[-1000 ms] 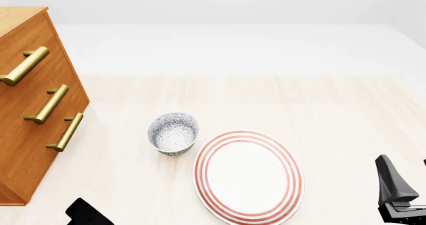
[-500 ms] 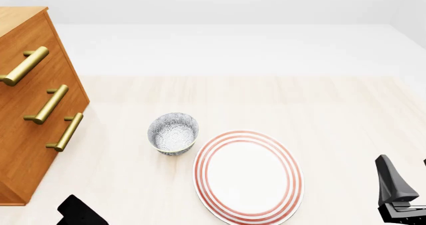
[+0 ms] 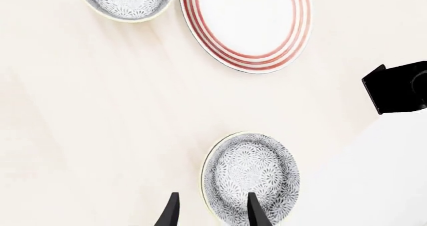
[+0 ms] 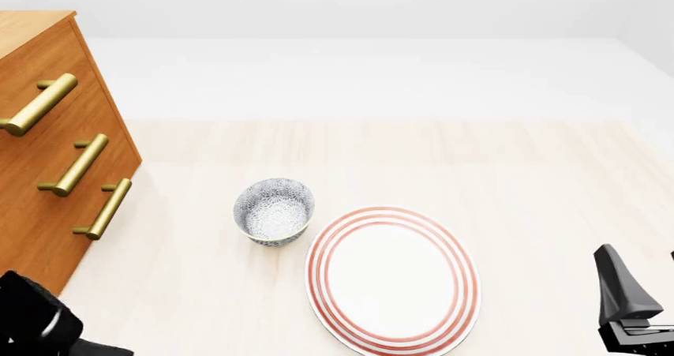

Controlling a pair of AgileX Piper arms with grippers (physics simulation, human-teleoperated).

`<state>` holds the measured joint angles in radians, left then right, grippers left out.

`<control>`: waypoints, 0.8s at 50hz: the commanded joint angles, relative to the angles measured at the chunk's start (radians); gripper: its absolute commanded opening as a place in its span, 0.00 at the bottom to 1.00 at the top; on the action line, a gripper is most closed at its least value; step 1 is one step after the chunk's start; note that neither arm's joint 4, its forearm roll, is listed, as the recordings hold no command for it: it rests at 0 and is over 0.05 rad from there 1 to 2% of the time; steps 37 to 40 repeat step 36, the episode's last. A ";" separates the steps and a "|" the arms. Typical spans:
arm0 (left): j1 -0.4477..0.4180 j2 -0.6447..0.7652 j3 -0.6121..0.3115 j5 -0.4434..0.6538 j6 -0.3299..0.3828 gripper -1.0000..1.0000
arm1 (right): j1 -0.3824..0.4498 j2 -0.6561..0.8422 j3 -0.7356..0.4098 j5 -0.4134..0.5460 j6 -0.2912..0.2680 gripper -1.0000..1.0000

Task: Stack the bowl in the middle on the bowl at the back.

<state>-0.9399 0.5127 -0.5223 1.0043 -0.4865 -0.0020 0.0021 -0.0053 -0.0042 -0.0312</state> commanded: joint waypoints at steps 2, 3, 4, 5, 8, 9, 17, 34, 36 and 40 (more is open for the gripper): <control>0.119 -0.164 -0.184 0.151 0.020 1.00 | -0.004 -0.001 -0.012 -0.002 0.008 1.00; 0.127 -0.173 -0.189 0.154 0.025 1.00 | -0.006 -0.001 -0.016 -0.001 0.009 1.00; 0.149 -0.194 -0.196 0.167 0.034 1.00 | -0.004 0.000 -0.022 -0.002 0.004 1.00; 0.157 -0.210 -0.198 0.174 0.023 1.00 | -0.004 0.000 -0.024 -0.001 0.001 1.00; 0.196 -0.261 -0.201 0.208 0.019 1.00 | -0.004 -0.001 -0.042 0.012 0.001 1.00; 0.204 -0.272 -0.199 0.213 0.016 1.00 | -0.005 -0.001 -0.046 0.014 0.000 1.00; 0.287 -0.313 -0.189 0.216 0.024 1.00 | -0.032 -0.001 -0.107 0.049 0.007 1.00; 0.424 -0.377 -0.155 0.216 0.030 1.00 | -0.136 0.014 -0.190 0.075 0.031 1.00; 0.439 -0.383 -0.154 0.216 0.030 1.00 | -0.150 0.022 -0.191 0.069 0.036 1.00; 0.439 -0.383 -0.154 0.216 0.030 1.00 | -0.150 0.022 -0.191 0.069 0.036 1.00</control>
